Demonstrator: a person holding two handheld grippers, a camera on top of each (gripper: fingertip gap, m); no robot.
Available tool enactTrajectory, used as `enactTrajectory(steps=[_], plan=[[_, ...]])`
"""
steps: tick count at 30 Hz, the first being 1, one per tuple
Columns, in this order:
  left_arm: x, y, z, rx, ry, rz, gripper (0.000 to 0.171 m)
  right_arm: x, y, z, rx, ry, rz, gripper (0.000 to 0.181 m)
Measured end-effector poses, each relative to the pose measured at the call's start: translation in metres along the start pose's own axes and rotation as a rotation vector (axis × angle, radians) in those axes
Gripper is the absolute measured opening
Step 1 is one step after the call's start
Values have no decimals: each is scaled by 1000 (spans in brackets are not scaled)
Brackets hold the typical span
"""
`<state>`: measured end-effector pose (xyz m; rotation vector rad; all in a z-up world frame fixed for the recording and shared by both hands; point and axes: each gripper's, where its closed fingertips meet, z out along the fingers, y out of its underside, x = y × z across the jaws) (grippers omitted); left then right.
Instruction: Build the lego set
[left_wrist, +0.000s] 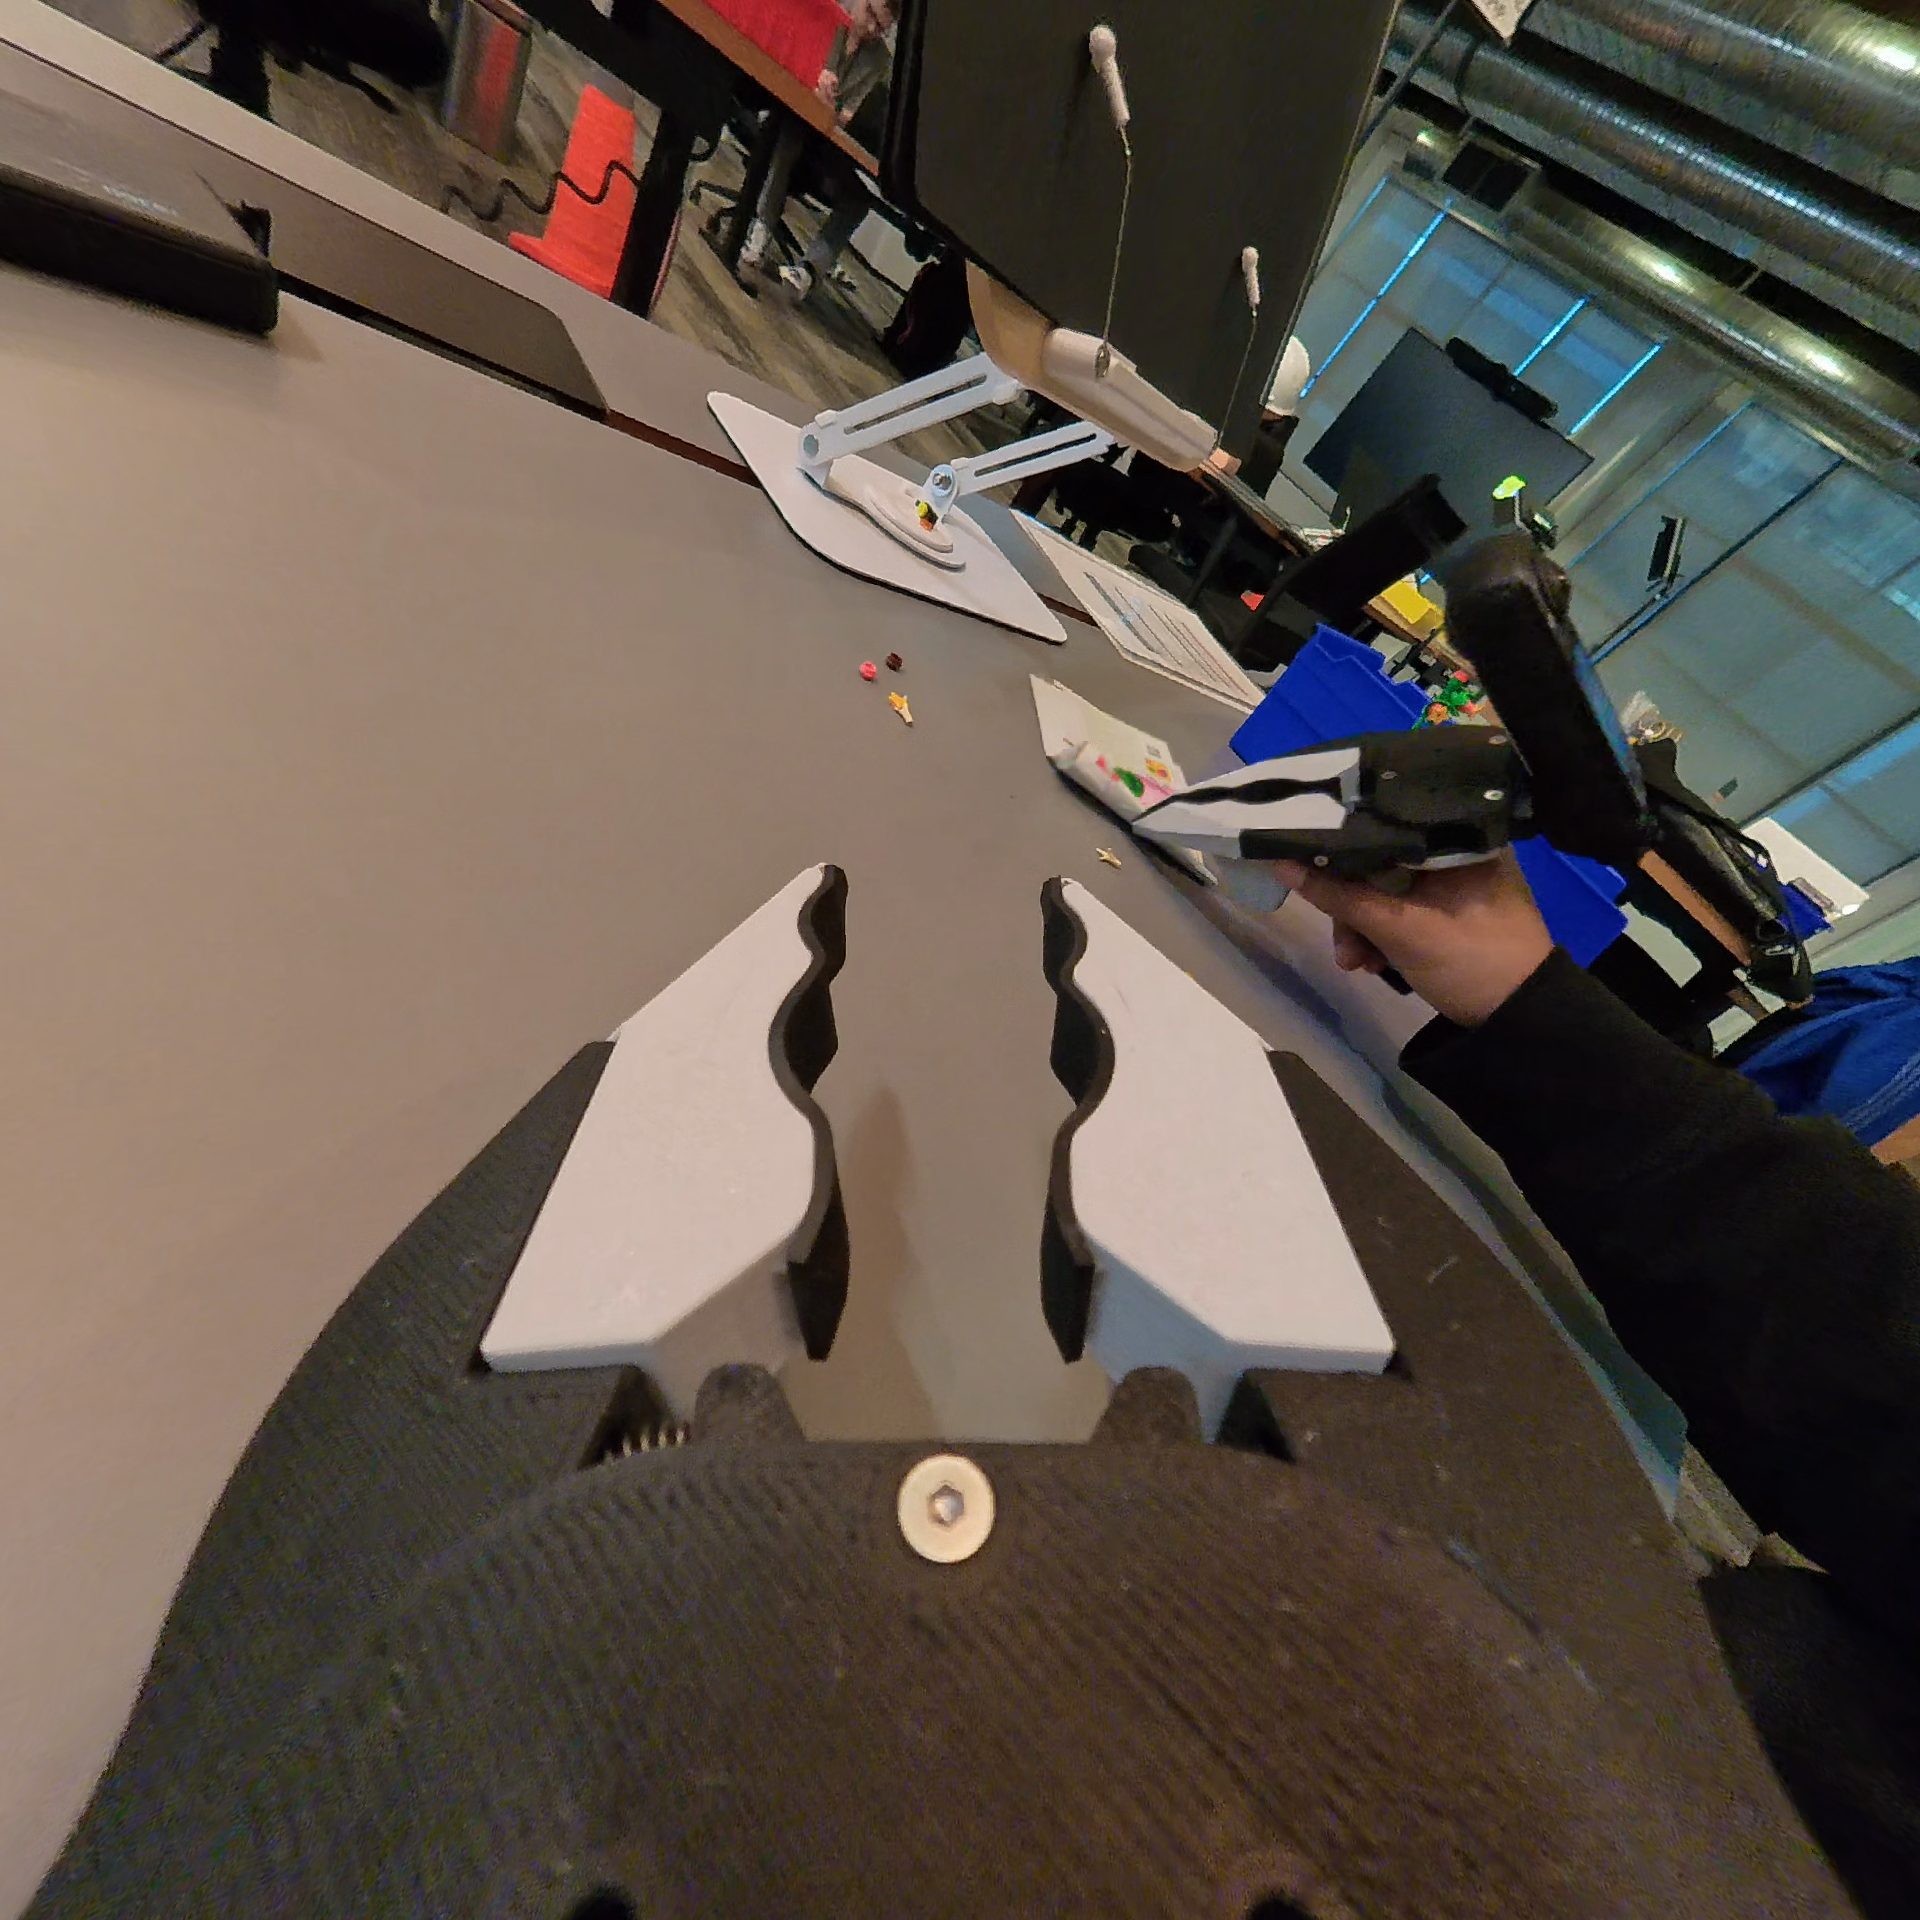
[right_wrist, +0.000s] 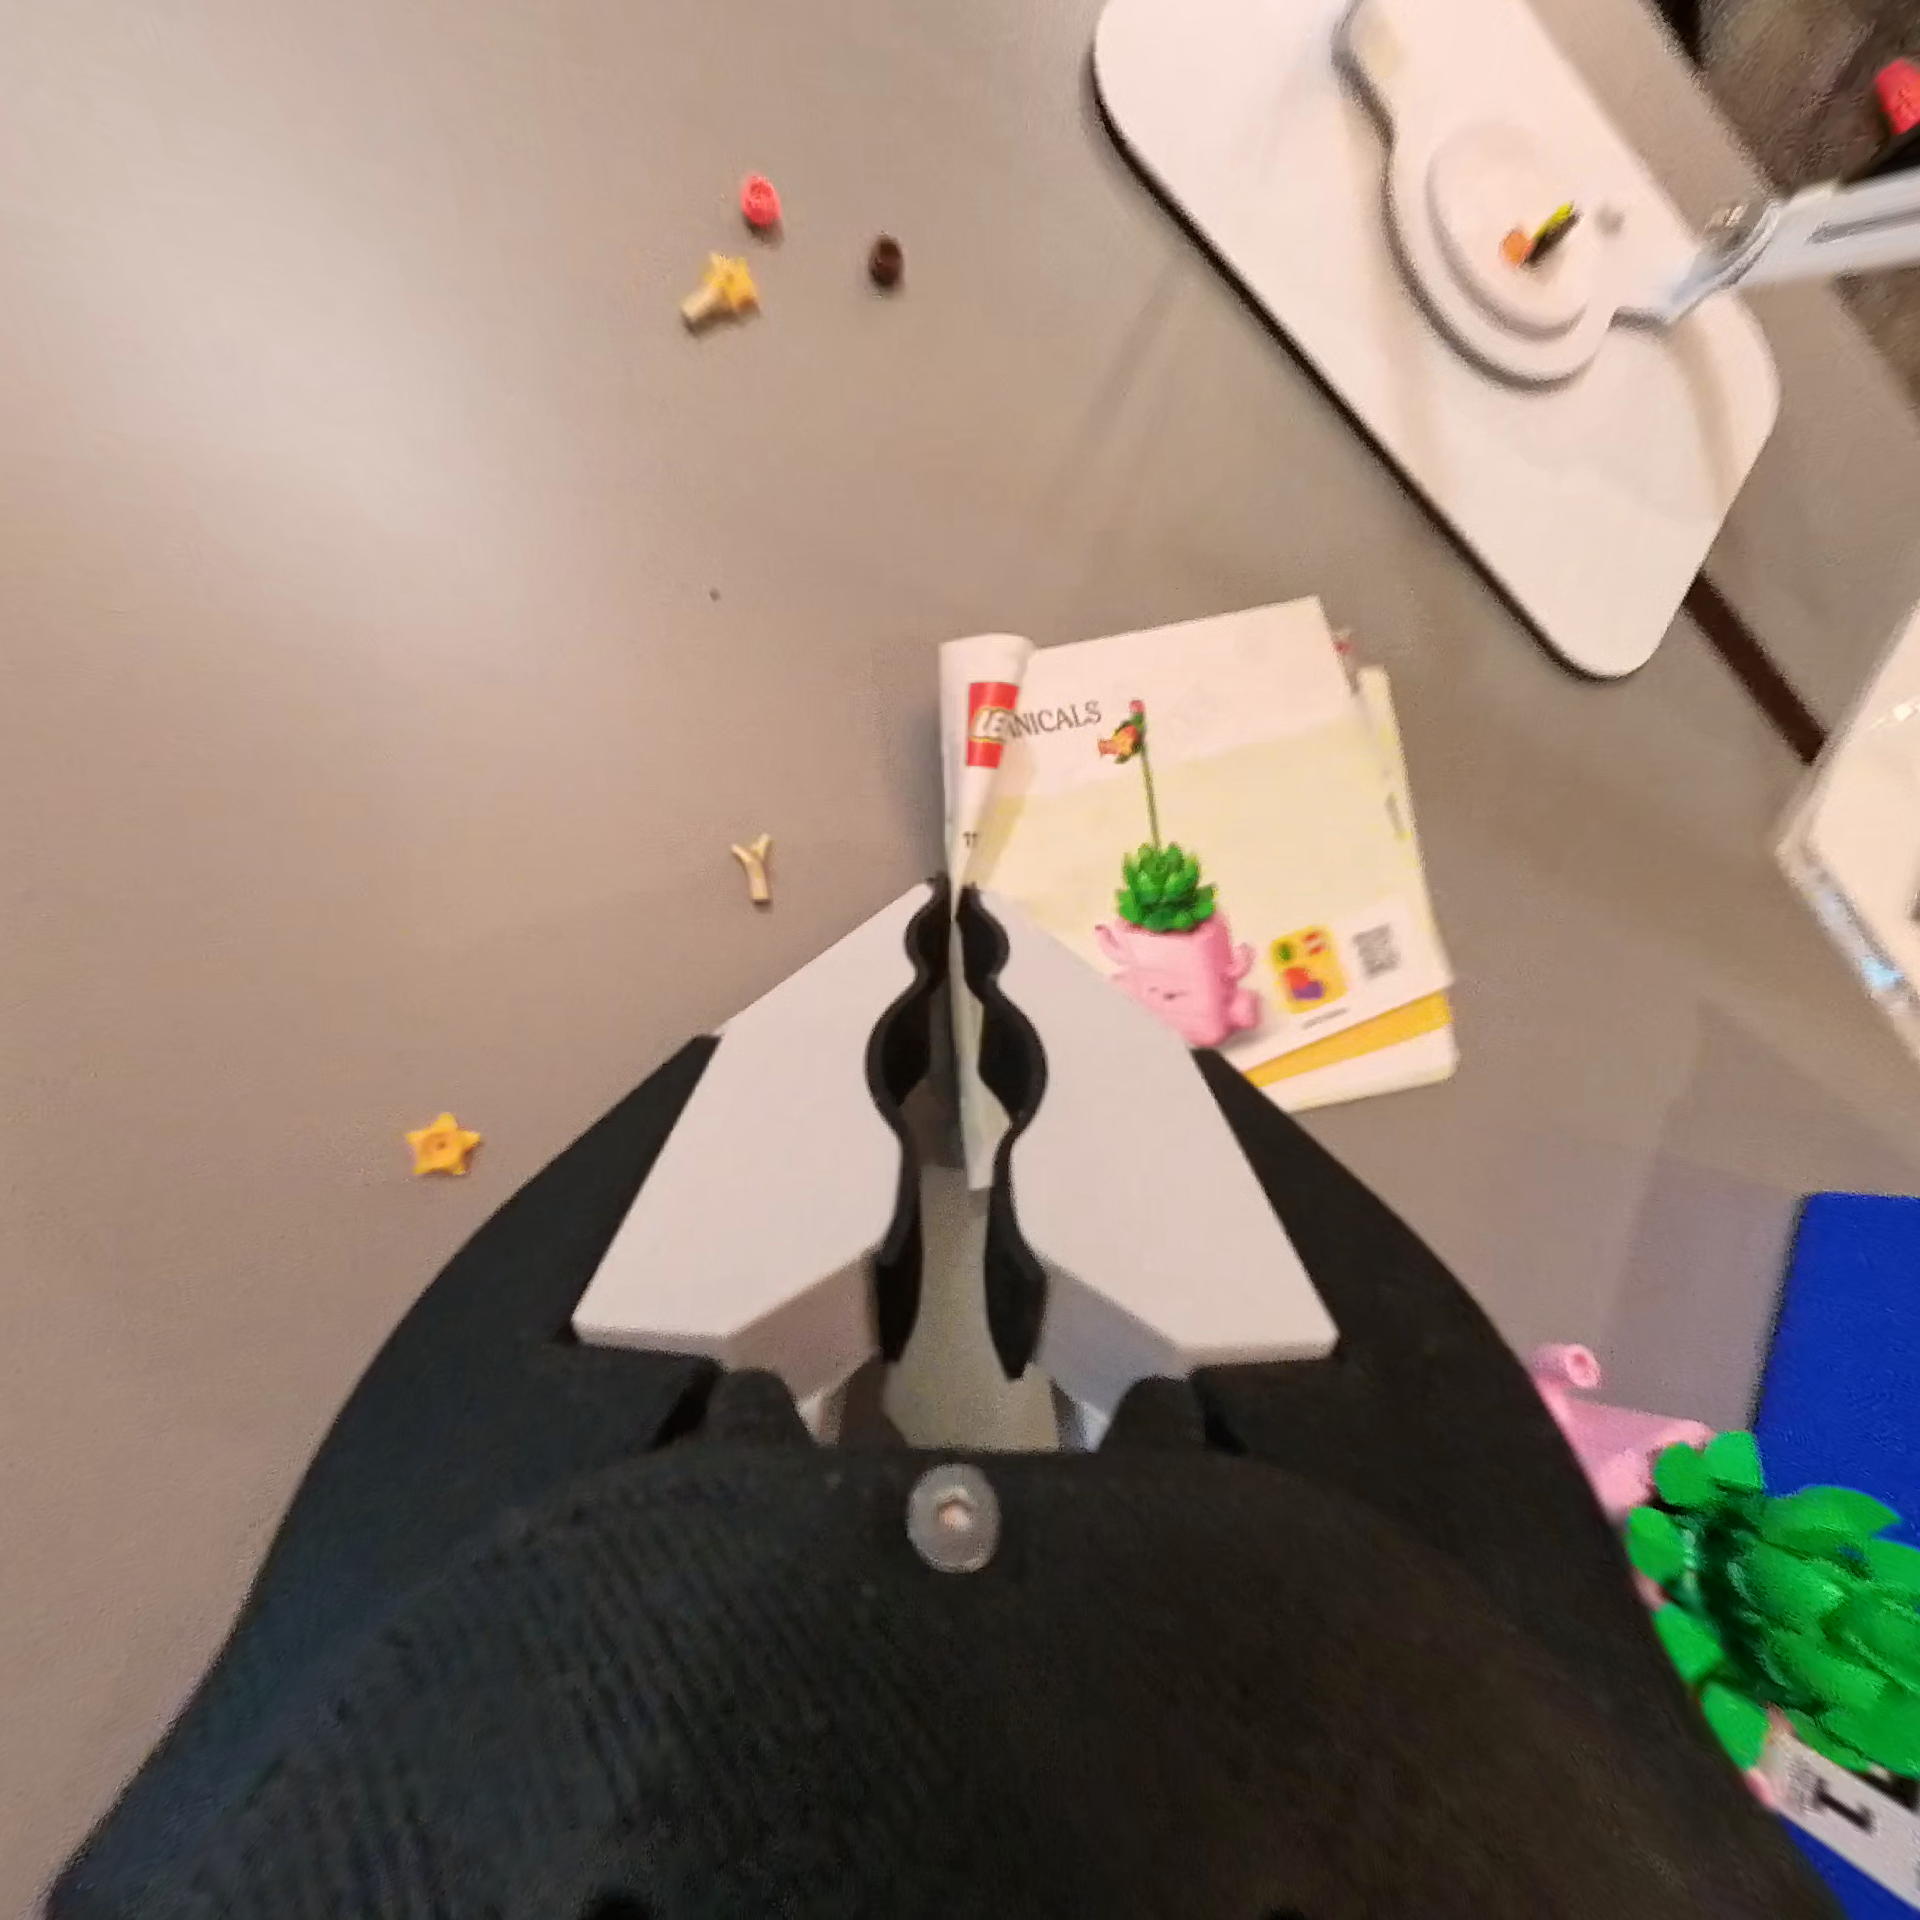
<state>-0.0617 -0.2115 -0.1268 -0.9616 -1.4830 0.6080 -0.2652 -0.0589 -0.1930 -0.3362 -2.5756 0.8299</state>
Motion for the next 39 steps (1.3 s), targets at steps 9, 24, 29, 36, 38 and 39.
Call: enactTrajectory(steps=[9,24,29,36,38,39], plan=[[10,-5,-1,31,57,-6,38,9,-93,-87,332,-36,115,0],[59,-29,-27,125,713,-544,64,-244,-129,-122,533,-560,-447,3],[36,-32,-30,193,611,-580,0,-256,-132,-116,528,-570,-445,10],[24,-58,-55,382,616,-555,0,-207,-150,-130,647,-590,-64,55],[26,-65,-62,424,665,-561,0,-173,-158,-127,712,-540,171,63],[29,-67,-64,428,684,-554,0,-164,-160,-128,735,-570,281,68]])
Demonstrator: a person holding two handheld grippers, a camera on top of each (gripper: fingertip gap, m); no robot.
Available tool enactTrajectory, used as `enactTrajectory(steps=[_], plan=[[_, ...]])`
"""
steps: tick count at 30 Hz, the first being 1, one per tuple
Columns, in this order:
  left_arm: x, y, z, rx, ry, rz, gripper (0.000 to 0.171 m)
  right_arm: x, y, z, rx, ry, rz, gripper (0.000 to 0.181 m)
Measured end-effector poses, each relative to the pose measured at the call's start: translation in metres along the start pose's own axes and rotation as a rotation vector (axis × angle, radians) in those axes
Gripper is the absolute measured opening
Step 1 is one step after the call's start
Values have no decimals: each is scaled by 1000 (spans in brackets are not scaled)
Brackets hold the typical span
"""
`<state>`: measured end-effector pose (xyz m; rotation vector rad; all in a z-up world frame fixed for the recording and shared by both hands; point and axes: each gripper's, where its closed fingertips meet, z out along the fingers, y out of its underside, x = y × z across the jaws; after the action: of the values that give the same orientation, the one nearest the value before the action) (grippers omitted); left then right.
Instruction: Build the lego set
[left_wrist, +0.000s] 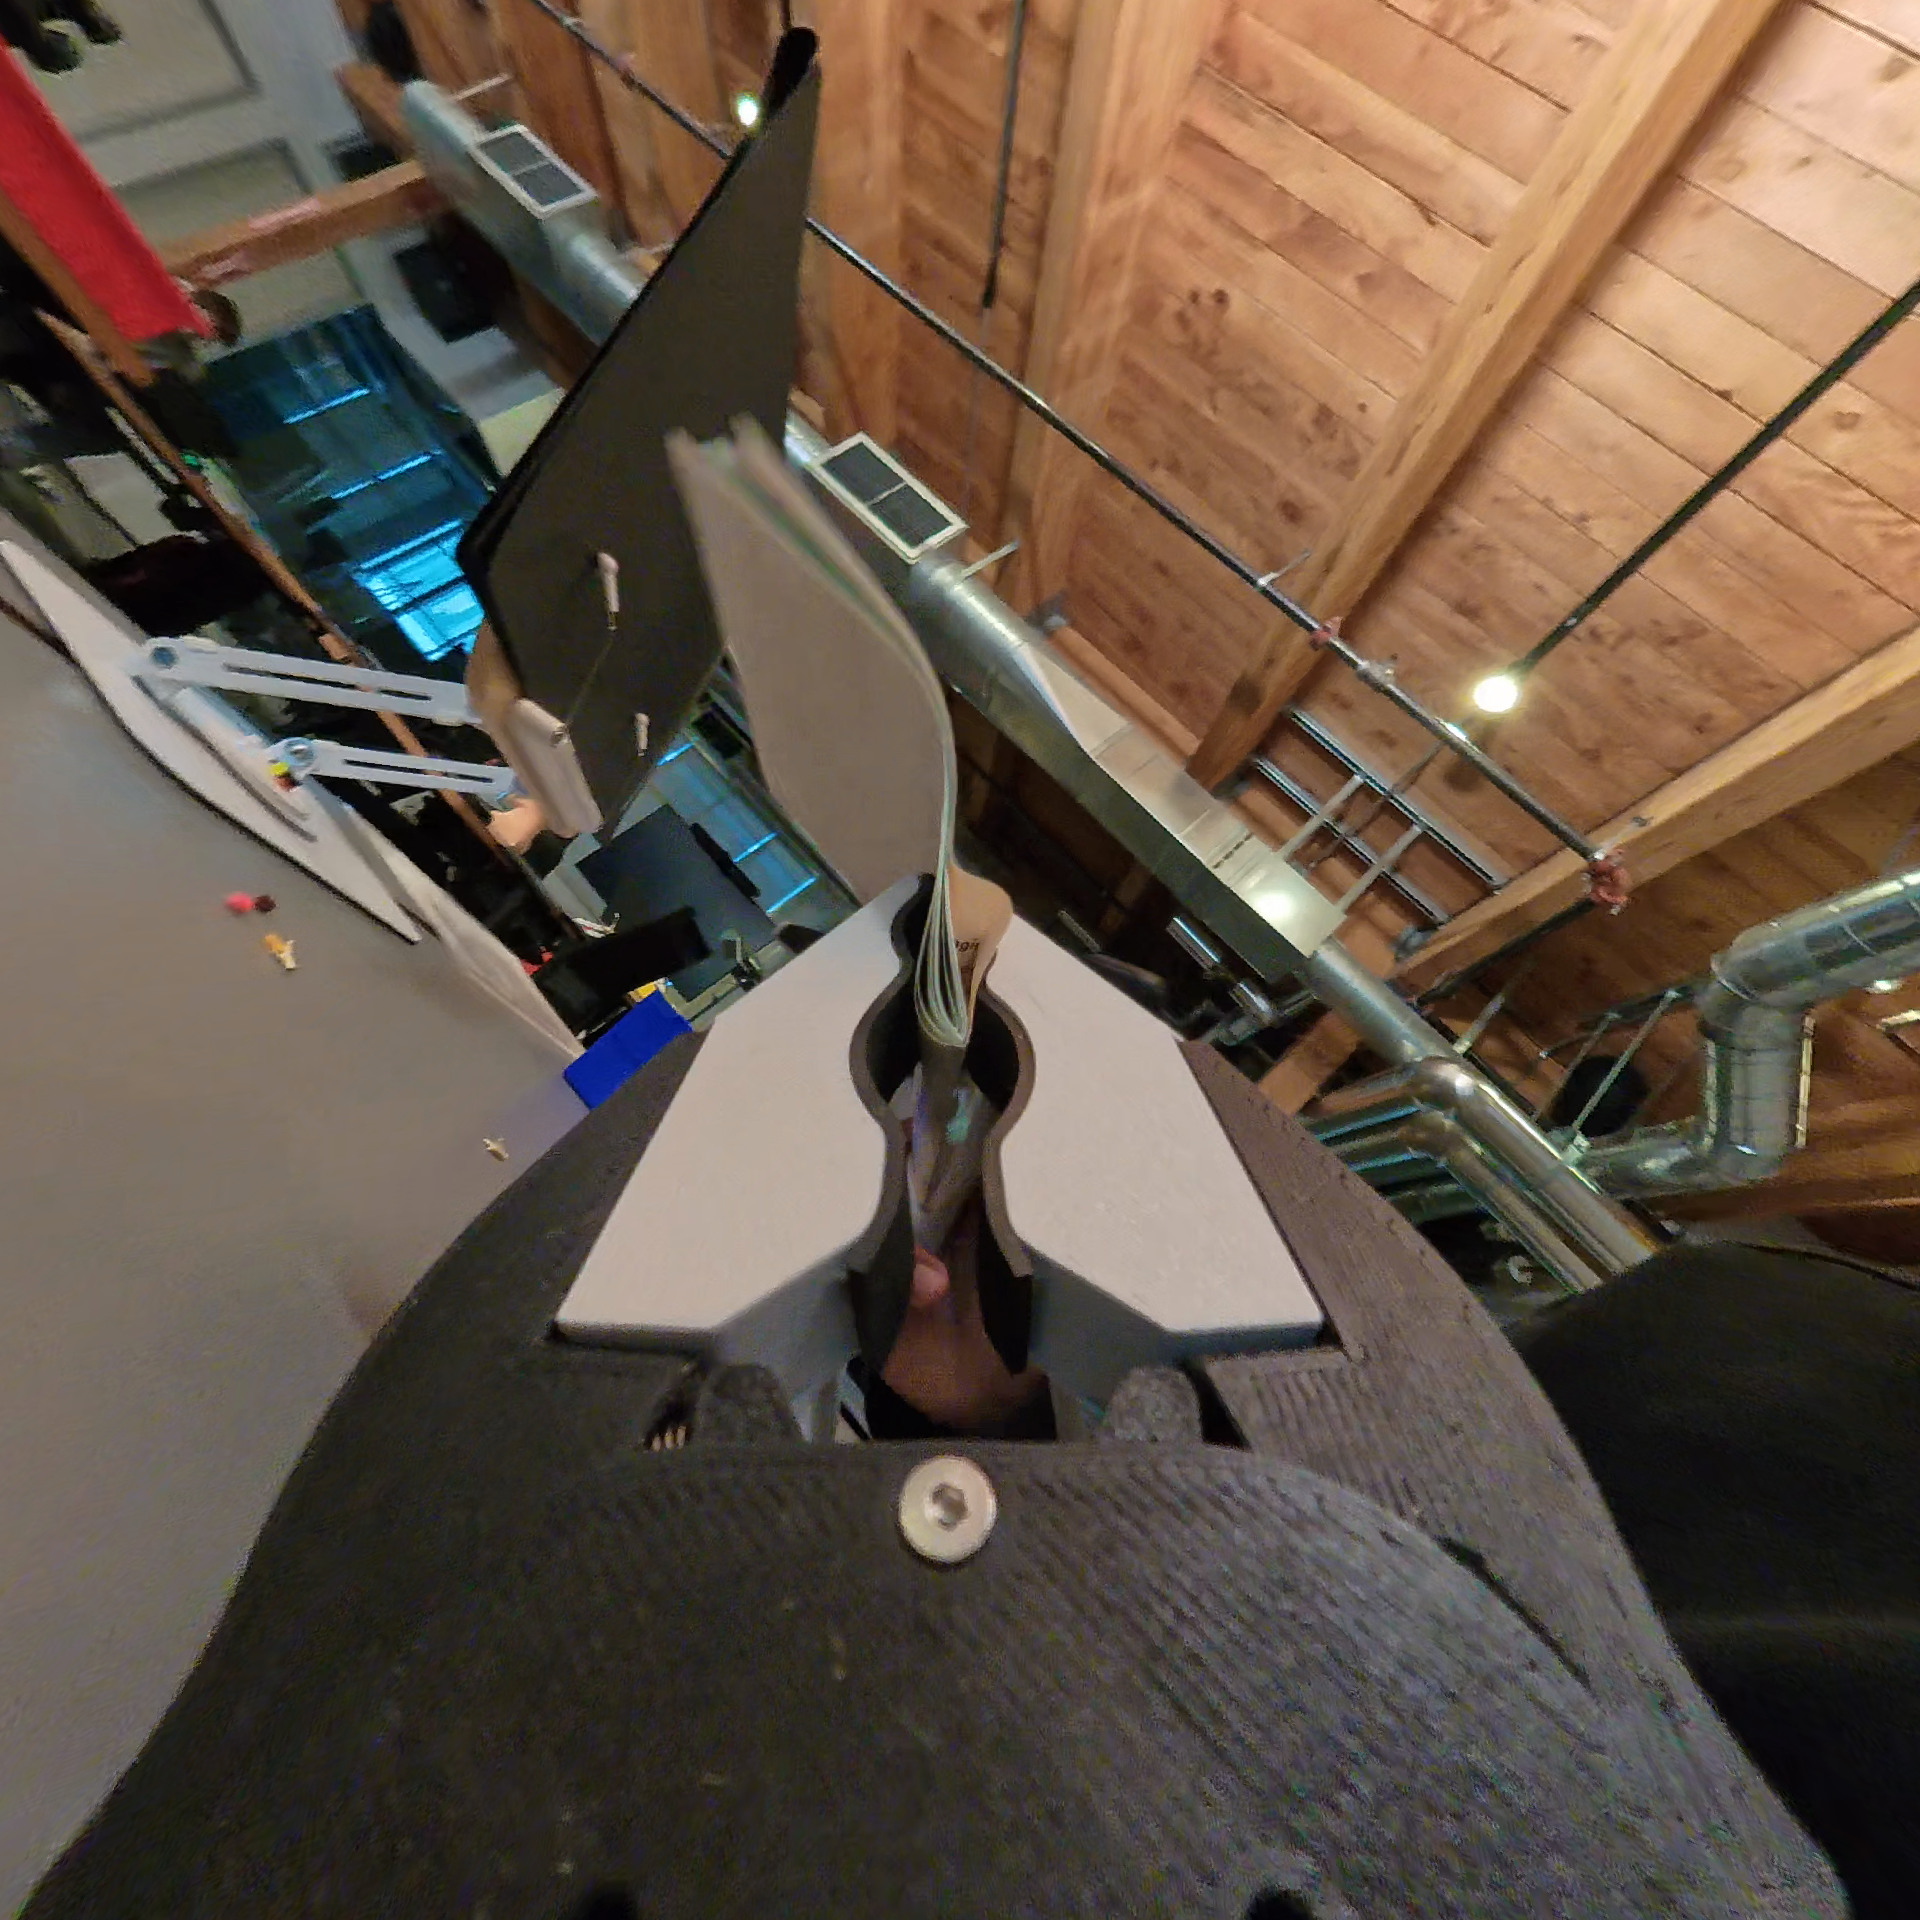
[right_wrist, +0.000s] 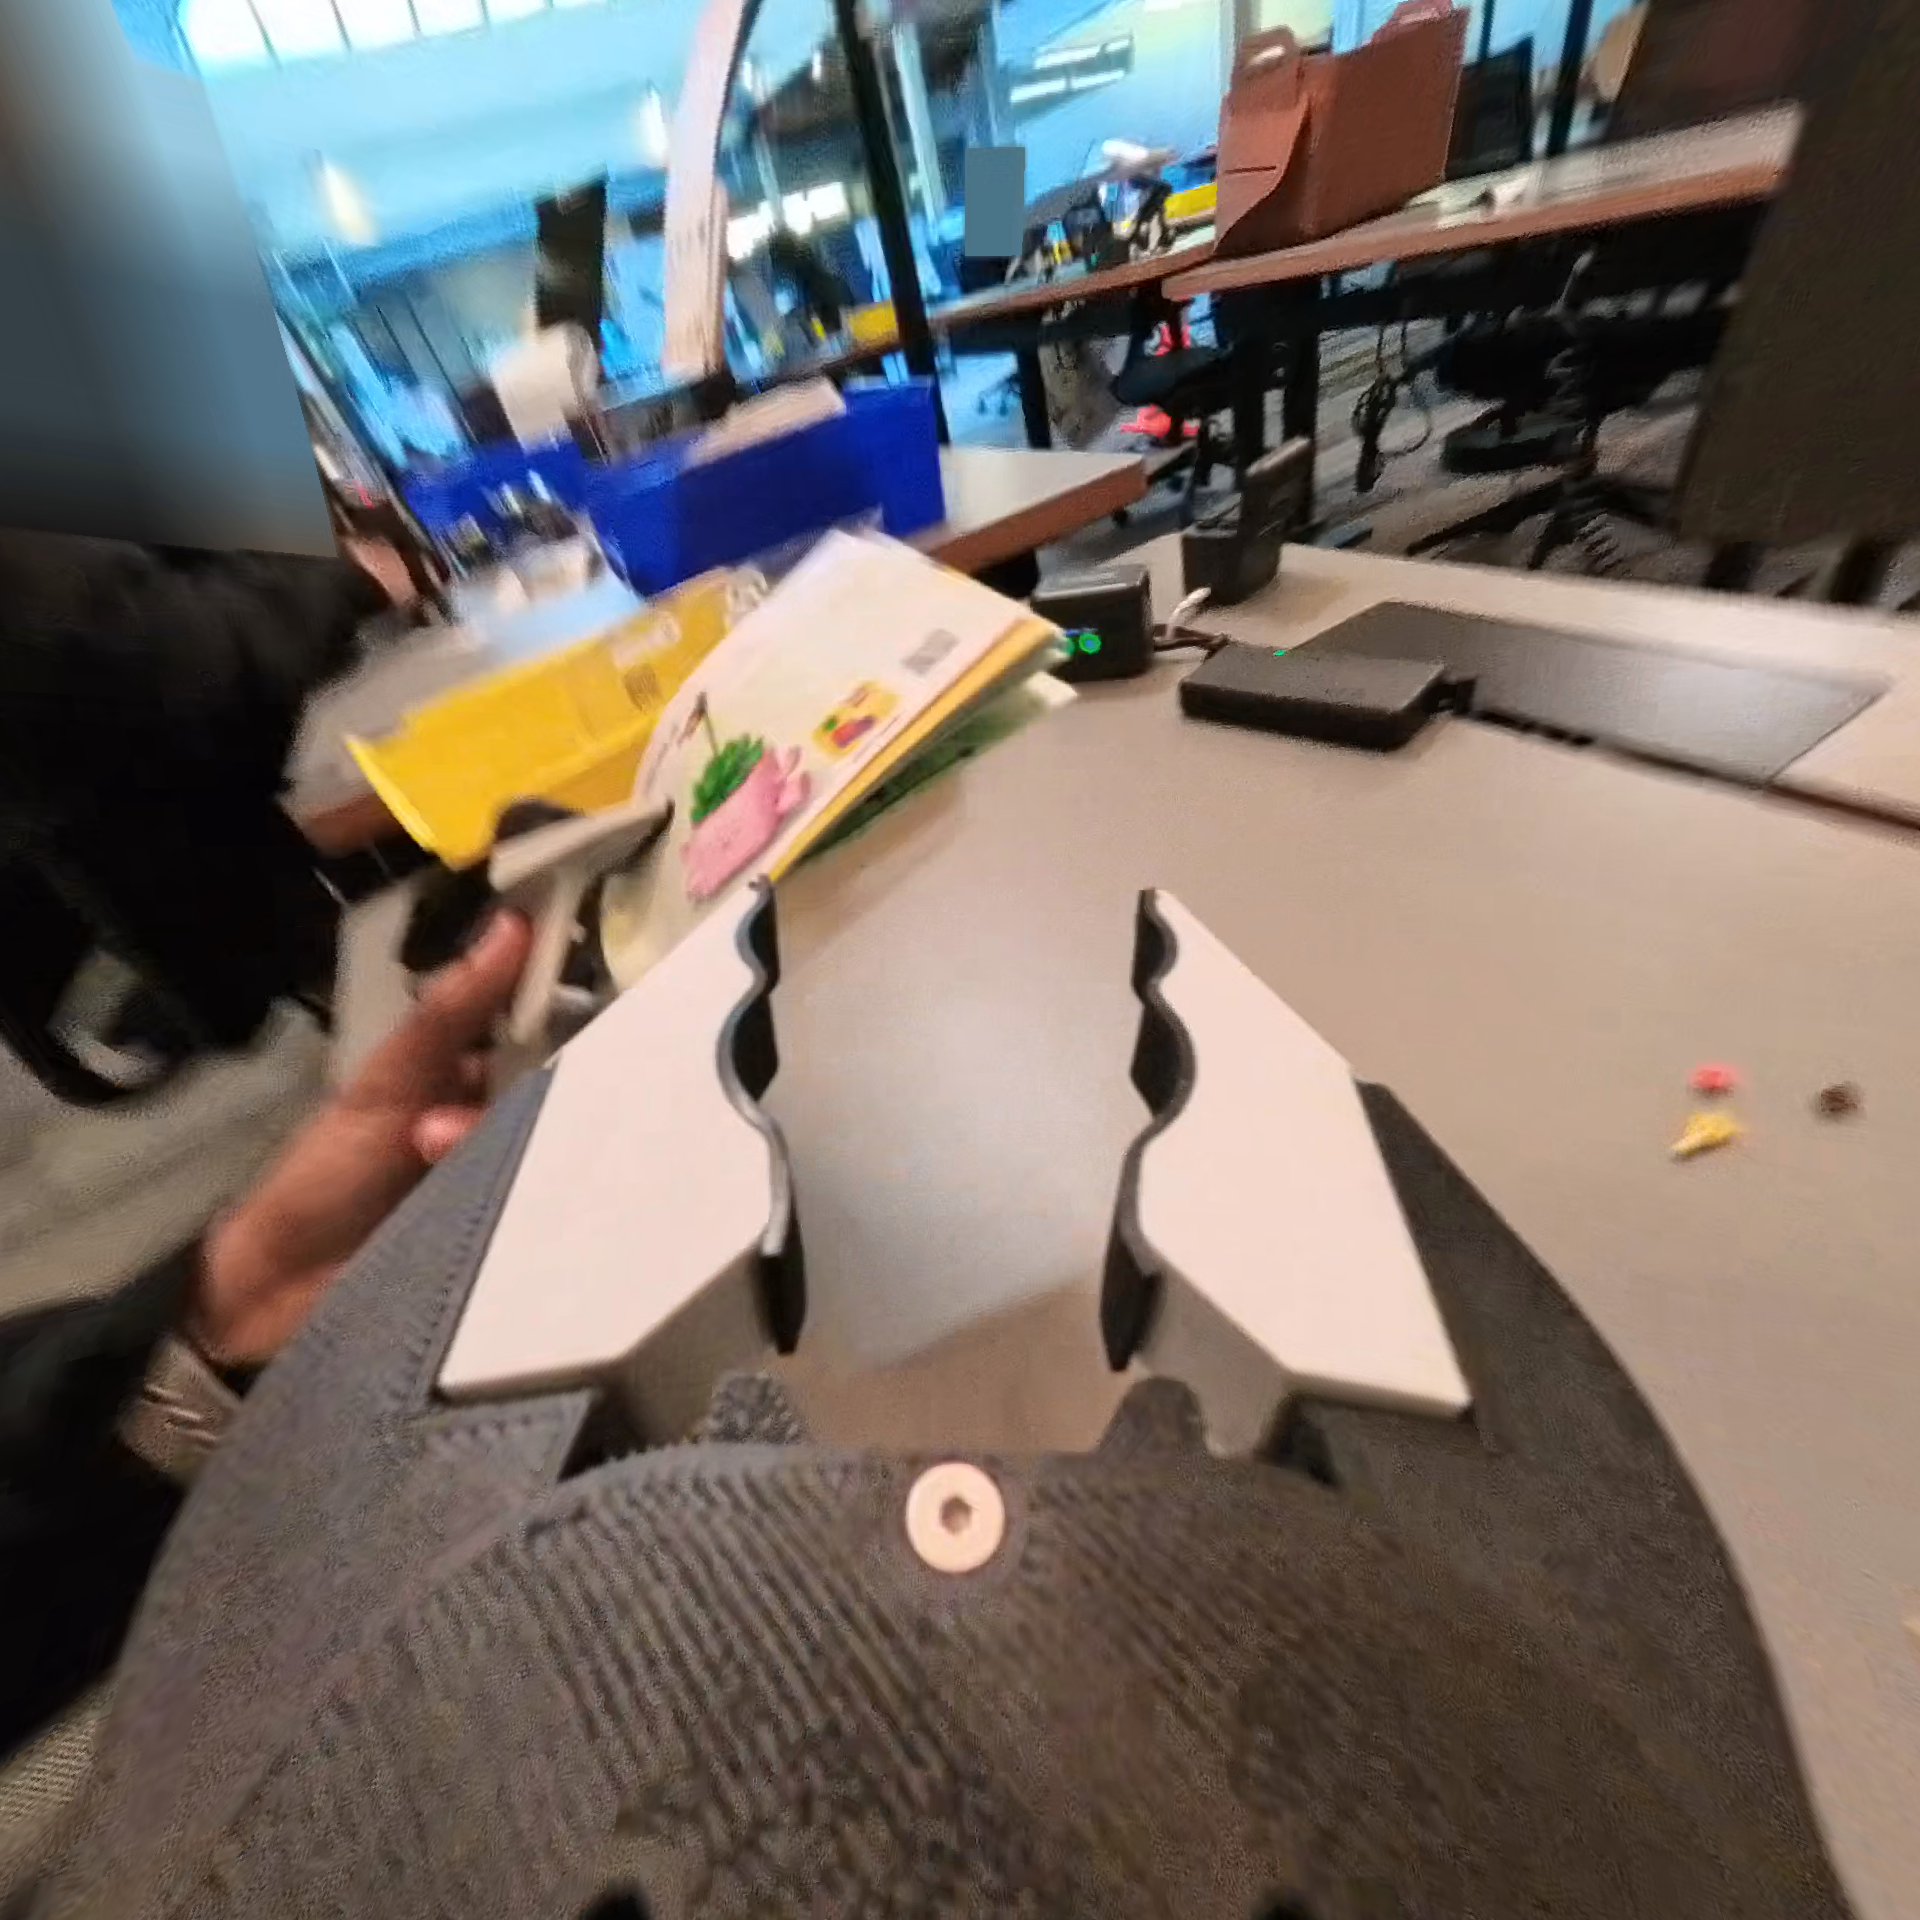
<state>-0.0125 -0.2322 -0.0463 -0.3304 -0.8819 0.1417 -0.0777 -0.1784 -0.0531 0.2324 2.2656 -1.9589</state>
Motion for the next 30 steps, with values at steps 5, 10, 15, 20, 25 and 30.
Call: enactTrajectory(steps=[5,10,15,20,25,30], plan=[[14,9,8,-35,90,0,0,-12,-3,1,42,-264,471,80],[14,22,14,-116,88,15,0,-29,-12,-3,82,-437,614,59],[16,28,17,-140,103,3,0,-48,-15,-8,80,-515,563,10],[17,32,18,-168,97,19,0,-49,-14,-13,82,-493,506,0],[9,34,19,-164,46,37,8,-44,-8,-20,76,-449,499,0],[9,42,23,-189,48,42,15,-39,-4,-34,90,-419,498,0]])
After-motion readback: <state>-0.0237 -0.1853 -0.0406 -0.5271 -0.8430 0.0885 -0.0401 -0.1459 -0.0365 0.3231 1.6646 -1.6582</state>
